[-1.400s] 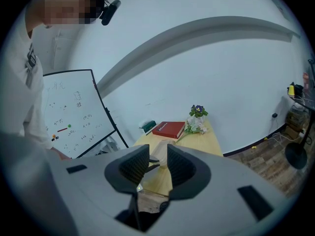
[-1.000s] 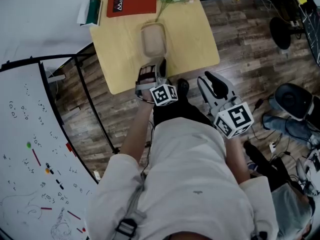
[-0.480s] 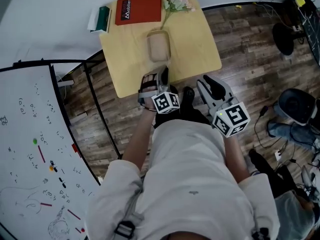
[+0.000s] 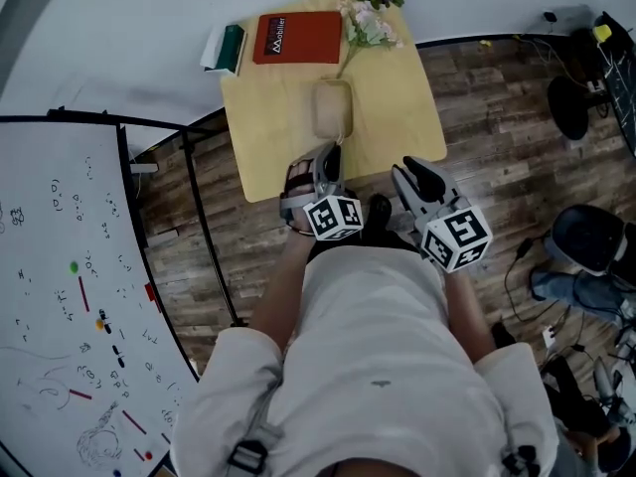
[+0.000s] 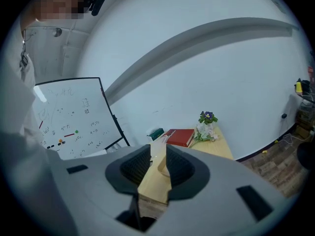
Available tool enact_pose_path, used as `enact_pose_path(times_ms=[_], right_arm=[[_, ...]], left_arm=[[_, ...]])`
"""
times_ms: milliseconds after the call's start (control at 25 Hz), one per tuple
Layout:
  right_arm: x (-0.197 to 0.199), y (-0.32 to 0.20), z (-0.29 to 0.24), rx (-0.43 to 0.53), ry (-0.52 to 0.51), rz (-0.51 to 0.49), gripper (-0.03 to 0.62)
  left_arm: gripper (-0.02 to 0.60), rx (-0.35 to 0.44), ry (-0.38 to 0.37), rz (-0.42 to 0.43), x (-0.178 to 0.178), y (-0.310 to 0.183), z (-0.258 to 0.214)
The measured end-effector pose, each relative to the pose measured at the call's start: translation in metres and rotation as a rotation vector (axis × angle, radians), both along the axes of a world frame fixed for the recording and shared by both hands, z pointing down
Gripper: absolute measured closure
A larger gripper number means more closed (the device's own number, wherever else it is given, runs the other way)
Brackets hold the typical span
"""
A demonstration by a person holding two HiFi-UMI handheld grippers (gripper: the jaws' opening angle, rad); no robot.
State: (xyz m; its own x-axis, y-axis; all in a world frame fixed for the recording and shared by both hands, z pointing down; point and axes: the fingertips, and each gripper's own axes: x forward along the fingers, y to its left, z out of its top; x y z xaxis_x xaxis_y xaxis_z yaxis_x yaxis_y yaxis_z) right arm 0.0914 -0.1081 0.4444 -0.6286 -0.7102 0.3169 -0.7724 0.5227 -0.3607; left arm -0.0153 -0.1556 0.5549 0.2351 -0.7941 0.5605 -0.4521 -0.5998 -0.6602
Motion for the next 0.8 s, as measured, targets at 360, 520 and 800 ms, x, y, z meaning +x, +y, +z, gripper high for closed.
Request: enact_pose_path(times_ms=[360, 520, 800], right_arm=[[-0.021, -0.009, -0.012, 0.035, 0.016, -0.071, 0.510], [-0.028, -0.014, -0.016, 0.045, 0.021, -0.093, 0.516], [-0.032, -0.024, -0.024, 0.077, 0.030, -0.107, 0.531]], left_arm=[[0.532, 0.017, 0.193, -0.072, 0.005, 0.002, -0.051], [0.532, 0.015, 0.273, -0.087, 0.006, 0.007, -0.071], [0.532, 0.026, 0.380, -0.117, 0.001, 0.007, -0.096]])
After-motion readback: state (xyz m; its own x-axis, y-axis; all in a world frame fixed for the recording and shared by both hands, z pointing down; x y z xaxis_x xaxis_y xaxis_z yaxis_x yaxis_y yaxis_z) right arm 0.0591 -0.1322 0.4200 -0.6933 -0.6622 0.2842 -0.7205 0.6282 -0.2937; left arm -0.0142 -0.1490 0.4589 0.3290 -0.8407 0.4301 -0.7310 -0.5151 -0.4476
